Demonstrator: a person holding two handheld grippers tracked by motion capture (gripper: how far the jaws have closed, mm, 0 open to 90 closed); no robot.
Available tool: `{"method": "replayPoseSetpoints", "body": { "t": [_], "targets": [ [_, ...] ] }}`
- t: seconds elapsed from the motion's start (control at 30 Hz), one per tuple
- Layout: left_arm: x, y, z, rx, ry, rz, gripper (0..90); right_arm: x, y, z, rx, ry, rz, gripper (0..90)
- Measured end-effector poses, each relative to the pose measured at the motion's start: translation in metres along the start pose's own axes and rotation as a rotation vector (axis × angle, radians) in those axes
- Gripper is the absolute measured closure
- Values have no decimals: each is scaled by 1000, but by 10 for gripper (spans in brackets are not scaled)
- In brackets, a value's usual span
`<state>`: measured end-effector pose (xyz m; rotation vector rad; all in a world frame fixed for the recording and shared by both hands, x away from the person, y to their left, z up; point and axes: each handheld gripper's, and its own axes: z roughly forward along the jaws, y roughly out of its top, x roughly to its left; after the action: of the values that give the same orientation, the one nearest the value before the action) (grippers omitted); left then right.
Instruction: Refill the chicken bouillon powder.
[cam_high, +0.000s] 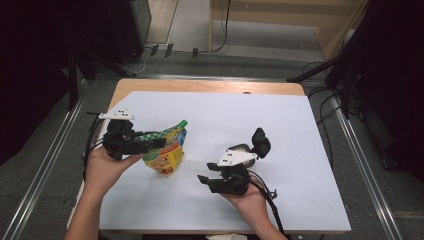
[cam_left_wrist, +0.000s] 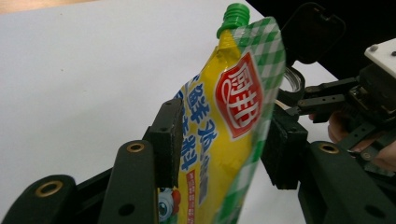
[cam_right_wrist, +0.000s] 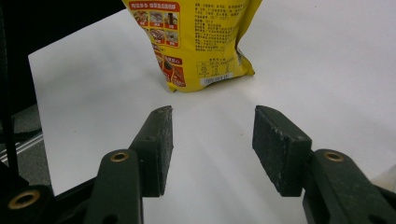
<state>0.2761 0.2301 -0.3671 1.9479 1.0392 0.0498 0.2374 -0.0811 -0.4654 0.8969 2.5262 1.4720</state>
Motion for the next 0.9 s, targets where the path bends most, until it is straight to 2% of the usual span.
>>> {"method": "replayPoseSetpoints", "body": {
  "t": [0.23,0.43,0.57,0.7,0.9],
  "targets": [
    [-3,12,-14,-7,2,-59,544,1,2,-1,7,2,-14,509],
    [2,21,-31,-63,3,-115,539,2,4,-1,22,15,-17,518],
    [7,24,-36,-61,17,-108,542,1,5,-2,26,15,-17,521],
    [15,26,-39,-64,22,-131,541,0,8,-5,22,17,-26,523],
    [23,26,-37,-59,37,-120,545,-3,10,-9,16,15,-21,531]
  ]
}}
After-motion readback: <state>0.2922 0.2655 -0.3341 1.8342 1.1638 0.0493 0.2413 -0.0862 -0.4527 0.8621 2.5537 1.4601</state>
